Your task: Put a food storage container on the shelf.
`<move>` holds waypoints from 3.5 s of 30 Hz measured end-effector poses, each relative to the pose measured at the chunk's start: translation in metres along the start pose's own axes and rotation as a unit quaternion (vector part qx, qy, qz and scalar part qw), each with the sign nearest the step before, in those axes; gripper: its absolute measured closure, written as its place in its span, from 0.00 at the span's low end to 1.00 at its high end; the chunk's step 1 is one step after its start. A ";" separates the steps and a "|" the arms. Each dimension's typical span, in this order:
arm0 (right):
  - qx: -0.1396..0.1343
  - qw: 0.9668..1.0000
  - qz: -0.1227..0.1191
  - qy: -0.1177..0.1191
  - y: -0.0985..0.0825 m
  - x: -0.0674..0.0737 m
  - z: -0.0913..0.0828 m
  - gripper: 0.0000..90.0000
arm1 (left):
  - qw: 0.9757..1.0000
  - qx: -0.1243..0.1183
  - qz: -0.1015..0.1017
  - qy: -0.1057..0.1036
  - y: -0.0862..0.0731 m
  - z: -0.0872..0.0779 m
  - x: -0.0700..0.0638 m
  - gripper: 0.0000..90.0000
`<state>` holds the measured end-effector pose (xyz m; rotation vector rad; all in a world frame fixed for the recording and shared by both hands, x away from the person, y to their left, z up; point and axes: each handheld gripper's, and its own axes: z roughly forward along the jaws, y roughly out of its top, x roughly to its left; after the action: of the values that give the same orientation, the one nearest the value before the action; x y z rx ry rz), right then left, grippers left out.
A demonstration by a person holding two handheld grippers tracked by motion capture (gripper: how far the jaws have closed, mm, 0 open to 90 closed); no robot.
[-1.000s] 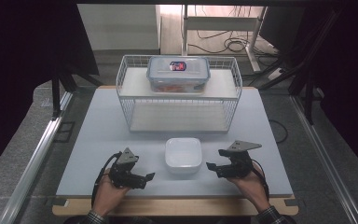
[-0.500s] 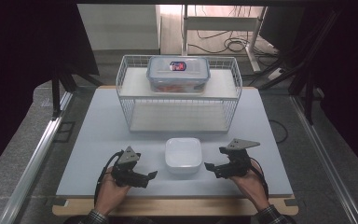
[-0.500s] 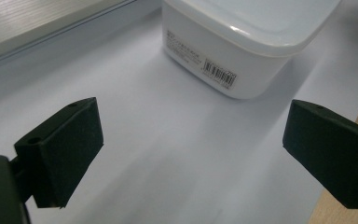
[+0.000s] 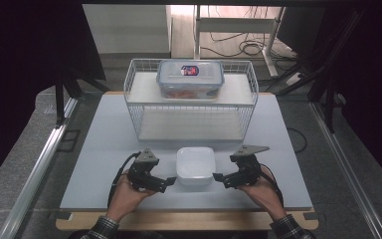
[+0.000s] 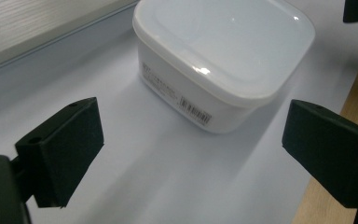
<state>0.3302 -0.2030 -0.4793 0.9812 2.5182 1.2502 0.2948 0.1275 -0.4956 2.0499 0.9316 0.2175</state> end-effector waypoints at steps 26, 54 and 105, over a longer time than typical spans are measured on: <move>0.048 0.994 0.076 0.054 0.023 -0.008 0.037 0.28 | 0.995 0.019 -0.040 -0.086 0.028 0.045 0.014 0.19; -0.007 0.994 0.109 0.010 0.011 0.005 0.002 0.87 | 0.987 -0.052 -0.133 -0.069 0.009 0.011 0.009 0.88; -0.126 0.991 0.030 0.014 0.082 0.014 -0.041 0.87 | 0.991 -0.128 -0.037 -0.008 0.077 -0.057 0.002 0.88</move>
<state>0.3428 -0.1854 -0.3890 0.9902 2.2914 1.5630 0.3112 0.1370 -0.4017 1.7760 0.9172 0.2670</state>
